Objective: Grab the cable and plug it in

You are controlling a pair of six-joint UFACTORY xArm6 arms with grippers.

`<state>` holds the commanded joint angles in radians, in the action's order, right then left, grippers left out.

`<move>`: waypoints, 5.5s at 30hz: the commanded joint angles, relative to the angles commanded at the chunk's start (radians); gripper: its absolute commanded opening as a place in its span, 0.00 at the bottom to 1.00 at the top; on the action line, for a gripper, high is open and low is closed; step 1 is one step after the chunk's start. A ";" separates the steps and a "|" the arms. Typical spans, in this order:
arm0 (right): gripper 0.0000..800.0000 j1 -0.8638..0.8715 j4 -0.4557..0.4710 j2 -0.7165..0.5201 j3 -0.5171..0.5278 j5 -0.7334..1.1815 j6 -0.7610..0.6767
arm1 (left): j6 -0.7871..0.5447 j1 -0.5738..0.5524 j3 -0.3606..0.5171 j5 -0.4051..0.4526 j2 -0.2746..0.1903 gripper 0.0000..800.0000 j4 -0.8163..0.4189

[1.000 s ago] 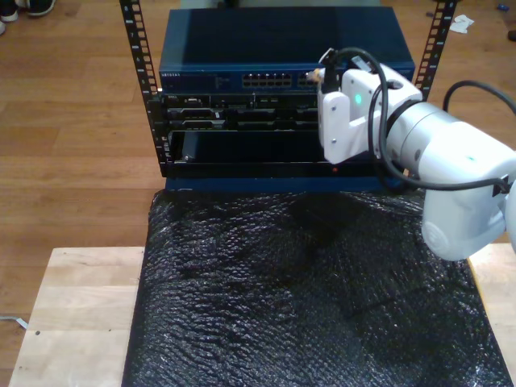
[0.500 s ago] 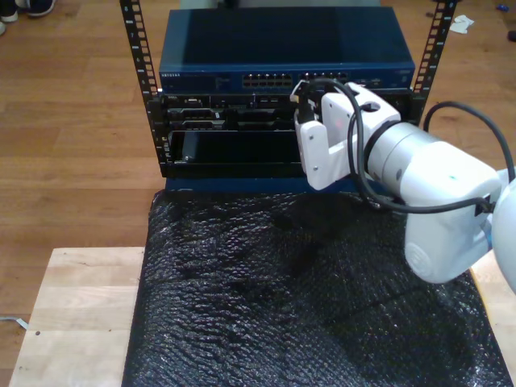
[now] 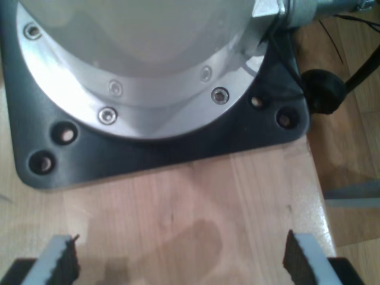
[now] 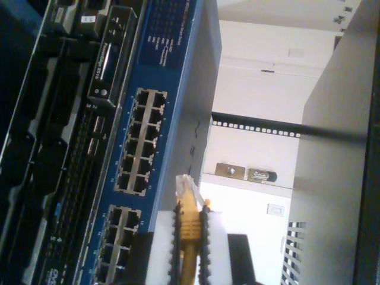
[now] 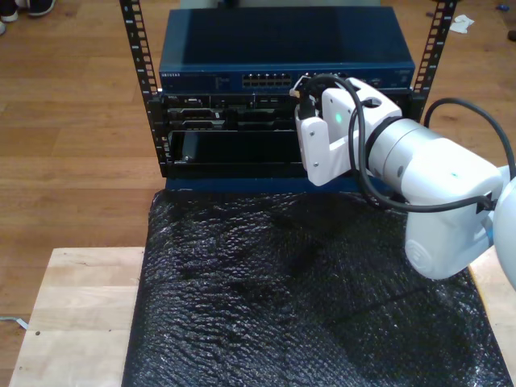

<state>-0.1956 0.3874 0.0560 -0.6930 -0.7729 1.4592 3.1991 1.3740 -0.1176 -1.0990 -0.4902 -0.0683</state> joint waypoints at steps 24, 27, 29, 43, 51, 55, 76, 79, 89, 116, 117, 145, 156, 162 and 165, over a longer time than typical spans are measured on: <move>0.00 -0.009 -0.241 0.133 -0.034 -0.273 0.002 | 0.000 0.000 0.000 0.000 0.000 1.00 0.000; 0.00 -0.011 -0.241 0.143 -0.038 -0.273 0.000 | 0.000 0.000 0.000 0.000 0.000 1.00 0.000; 0.00 -0.009 -0.241 0.167 -0.046 -0.278 -0.002 | 0.000 0.000 0.000 0.000 0.000 1.00 0.000; 0.00 -0.048 -0.331 0.299 -0.106 -0.414 0.018 | 0.000 0.000 0.000 0.000 0.000 1.00 0.000; 0.00 -0.101 -0.468 0.351 -0.114 -0.468 0.123 | 0.000 0.000 0.000 0.000 0.000 1.00 0.000; 0.00 -0.123 -0.563 0.407 -0.163 -0.497 0.183 | 0.000 0.000 -0.002 0.000 0.000 1.00 0.000; 0.00 -0.206 -0.848 0.589 -0.356 -0.560 0.264 | 0.000 0.000 -0.002 0.000 0.000 1.00 -0.002; 0.00 -0.212 -0.879 0.603 -0.374 -0.574 0.273 | 0.000 0.000 0.000 0.000 0.000 1.00 0.000; 0.00 -0.229 -0.919 0.634 -0.396 -0.588 0.276 | 0.000 0.000 0.000 0.000 0.000 1.00 0.000; 0.00 -0.235 -0.954 0.707 -0.497 -0.588 0.319 | 0.000 0.000 0.000 0.000 0.000 1.00 0.000; 0.00 -0.235 -0.954 0.707 -0.499 -0.588 0.319 | 0.000 0.000 -0.002 0.000 0.000 1.00 0.000; 0.00 -0.219 -0.954 0.718 -0.522 -0.583 0.319 | 0.000 0.000 -0.002 0.000 0.000 1.00 0.000; 0.00 -0.219 -0.954 0.721 -0.514 -0.583 0.318 | 0.000 0.000 0.000 0.000 0.000 1.00 0.000; 0.00 -0.221 -0.954 0.720 -0.517 -0.583 0.318 | 0.000 0.000 -0.002 0.000 0.000 1.00 0.000; 0.00 -0.221 -0.954 0.720 -0.522 -0.582 0.319 | 0.000 0.000 -0.002 0.000 0.000 1.00 0.000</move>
<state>-0.4166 -0.5669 0.7756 -1.2146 -1.3545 1.7783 3.1991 1.3740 -0.1191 -1.0990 -0.4902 -0.0683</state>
